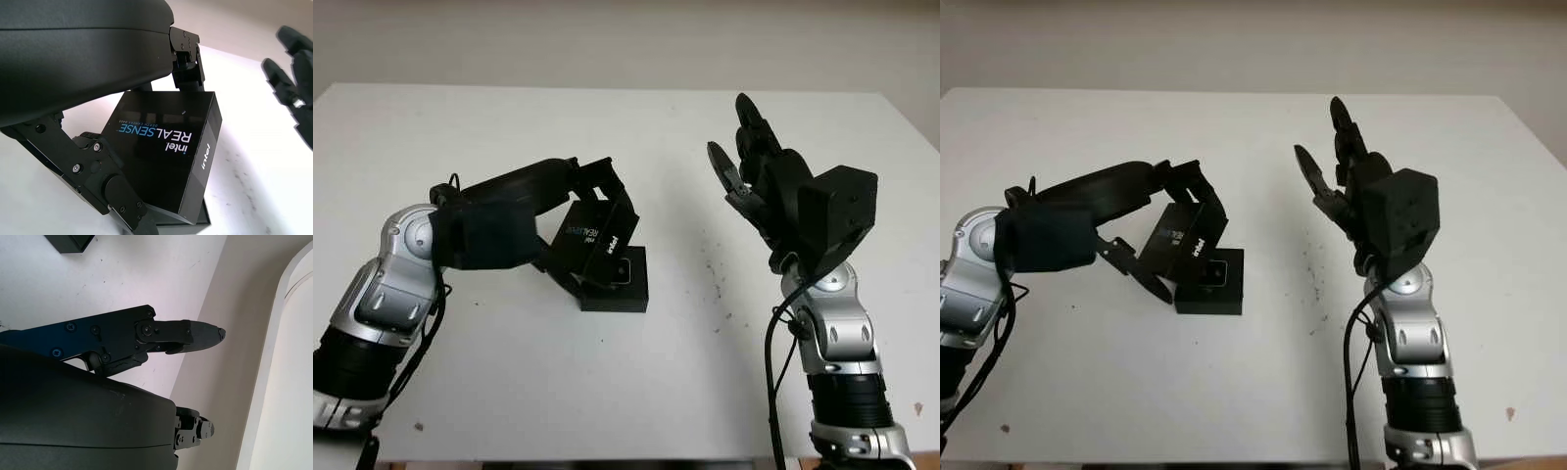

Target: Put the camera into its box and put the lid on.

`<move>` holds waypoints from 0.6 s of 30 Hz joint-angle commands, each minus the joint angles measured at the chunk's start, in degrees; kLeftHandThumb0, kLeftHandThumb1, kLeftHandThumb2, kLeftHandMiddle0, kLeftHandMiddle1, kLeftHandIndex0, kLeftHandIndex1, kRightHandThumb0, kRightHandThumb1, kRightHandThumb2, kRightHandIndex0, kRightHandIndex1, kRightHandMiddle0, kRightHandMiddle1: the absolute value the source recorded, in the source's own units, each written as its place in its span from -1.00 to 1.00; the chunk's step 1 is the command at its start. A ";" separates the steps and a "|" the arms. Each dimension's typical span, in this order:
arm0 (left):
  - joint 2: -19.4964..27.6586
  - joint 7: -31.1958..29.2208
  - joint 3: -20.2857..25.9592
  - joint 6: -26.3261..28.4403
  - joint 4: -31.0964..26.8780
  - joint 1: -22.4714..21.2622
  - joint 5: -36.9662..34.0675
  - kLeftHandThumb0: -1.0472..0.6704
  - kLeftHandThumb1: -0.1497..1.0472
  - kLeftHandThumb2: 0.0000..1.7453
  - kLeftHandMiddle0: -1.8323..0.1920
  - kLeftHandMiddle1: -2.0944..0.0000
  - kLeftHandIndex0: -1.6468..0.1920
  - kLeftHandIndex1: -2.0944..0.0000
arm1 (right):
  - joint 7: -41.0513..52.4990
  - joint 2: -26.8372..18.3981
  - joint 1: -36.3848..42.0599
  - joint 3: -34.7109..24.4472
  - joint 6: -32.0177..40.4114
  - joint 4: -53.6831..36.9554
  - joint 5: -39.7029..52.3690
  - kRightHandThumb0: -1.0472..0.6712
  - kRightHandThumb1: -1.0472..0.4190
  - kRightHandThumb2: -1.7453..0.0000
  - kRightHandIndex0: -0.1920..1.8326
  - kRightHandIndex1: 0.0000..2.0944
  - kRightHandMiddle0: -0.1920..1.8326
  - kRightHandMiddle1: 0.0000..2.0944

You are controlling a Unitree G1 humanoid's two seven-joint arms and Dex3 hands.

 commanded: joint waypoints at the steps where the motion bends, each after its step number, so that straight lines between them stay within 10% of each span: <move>1: 0.53 -0.94 -0.92 3.83 -2.88 -1.70 1.98 -0.02 0.97 -0.94 0.52 -0.54 0.59 -0.39 | -0.22 -0.13 -0.03 0.44 -0.98 -0.18 -0.56 -0.48 -1.00 0.60 -0.88 -0.92 -0.79 -0.91; 18: -0.17 -8.40 -6.88 24.20 -0.41 -7.64 7.06 -0.03 0.95 -0.94 0.38 -0.60 0.48 -0.50 | 0.31 0.20 -0.05 1.02 -0.66 0.02 -0.24 -0.50 -1.00 0.60 -0.88 -0.93 -0.81 -0.93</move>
